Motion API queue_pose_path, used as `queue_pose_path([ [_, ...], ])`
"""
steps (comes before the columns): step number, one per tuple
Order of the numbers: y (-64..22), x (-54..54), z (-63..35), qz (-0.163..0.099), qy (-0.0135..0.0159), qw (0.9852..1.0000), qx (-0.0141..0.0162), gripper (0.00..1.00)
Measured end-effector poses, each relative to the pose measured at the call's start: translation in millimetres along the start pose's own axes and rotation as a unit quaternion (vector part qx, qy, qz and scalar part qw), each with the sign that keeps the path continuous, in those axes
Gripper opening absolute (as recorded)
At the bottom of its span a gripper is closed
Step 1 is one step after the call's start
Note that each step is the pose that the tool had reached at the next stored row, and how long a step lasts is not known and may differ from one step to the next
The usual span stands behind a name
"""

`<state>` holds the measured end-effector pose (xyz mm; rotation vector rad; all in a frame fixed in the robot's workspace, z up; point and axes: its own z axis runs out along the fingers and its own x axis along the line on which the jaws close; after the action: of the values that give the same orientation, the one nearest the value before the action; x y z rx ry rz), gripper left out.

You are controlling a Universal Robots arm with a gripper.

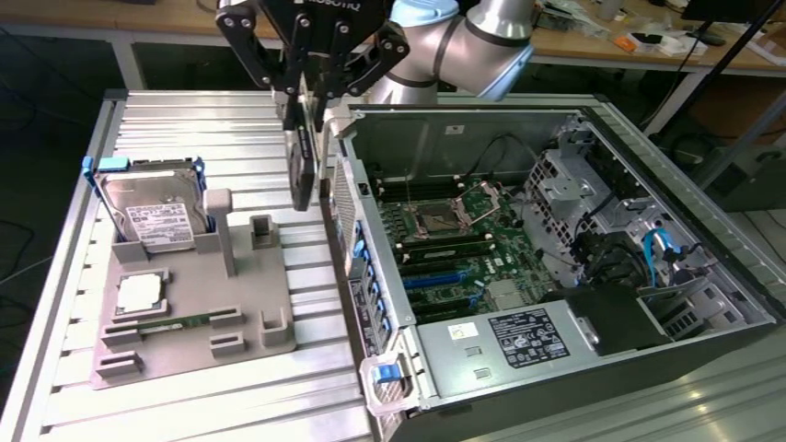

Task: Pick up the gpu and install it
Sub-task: 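Pick up the gpu and move the gpu toward the slot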

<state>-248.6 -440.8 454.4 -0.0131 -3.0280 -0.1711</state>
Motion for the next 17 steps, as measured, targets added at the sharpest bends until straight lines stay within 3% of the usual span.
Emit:
queue_pose_path([
  [5,0.2,-17.0,-1.9,0.000,0.0001,1.0000,0.0003,0.27],
  [10,0.4,-28.9,-3.3,0.000,-0.0002,1.0000,0.0024,0.27],
  [11,0.4,-32.5,-3.8,0.000,-0.0005,1.0000,0.0037,0.27],
  [12,0.6,-39.9,-4.7,0.001,-0.0015,1.0000,0.0074,0.27],
  [17,0.7,-50.2,-5.9,0.002,-0.0027,0.9999,0.0163,0.27],
])
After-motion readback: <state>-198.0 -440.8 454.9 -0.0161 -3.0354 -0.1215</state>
